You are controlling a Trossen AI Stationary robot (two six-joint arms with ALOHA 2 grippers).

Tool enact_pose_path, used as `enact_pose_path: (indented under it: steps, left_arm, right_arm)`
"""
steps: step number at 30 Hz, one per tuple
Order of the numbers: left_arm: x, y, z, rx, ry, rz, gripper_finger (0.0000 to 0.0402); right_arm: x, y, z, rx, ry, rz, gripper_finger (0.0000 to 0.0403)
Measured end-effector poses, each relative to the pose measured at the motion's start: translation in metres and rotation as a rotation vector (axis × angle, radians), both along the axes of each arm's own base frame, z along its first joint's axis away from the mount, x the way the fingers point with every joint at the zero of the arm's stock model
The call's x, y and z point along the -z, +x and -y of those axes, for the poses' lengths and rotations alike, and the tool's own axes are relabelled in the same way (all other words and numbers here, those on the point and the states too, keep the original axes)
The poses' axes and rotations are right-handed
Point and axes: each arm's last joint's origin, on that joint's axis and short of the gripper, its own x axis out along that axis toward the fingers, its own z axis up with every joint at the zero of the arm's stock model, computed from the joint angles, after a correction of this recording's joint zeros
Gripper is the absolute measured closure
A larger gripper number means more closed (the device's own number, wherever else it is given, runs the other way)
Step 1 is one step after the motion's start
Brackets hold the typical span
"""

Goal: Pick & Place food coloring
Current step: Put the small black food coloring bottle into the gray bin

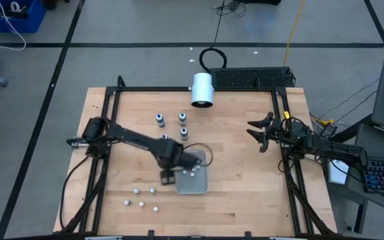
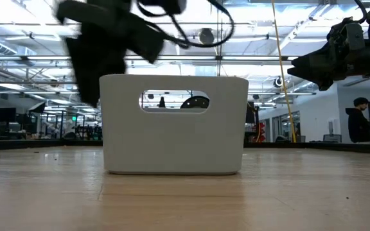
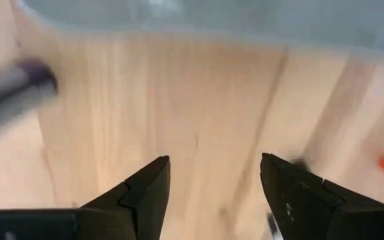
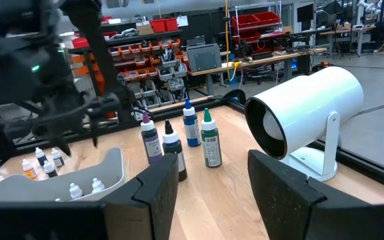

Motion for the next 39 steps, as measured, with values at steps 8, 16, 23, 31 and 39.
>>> enact_pose_path:
  steps: [8,16,23,31,39]
  left_arm:
    - [-0.006,-0.024,0.069,0.073,0.081,0.079,0.0167]
    - [-0.005,-0.047,0.112,0.066,0.110,0.103,0.0167]
    - [0.007,-0.057,0.124,0.020,0.144,0.129,0.0167]
    - [0.039,-0.071,0.116,-0.018,0.158,0.043,0.0167]
    - [0.049,-0.070,0.114,0.021,0.130,0.071,0.0167]
  right_arm:
    - [0.000,0.000,0.000,0.000,0.000,0.000,0.0234]
    - [0.000,0.000,0.000,0.000,0.000,-0.001,0.0234]
    - [0.000,0.000,0.000,0.000,0.000,-0.001,0.0234]
    - [0.000,0.000,0.000,0.000,0.000,0.000,0.0234]
    - [0.000,0.000,0.000,0.000,0.000,-0.001,0.0234]
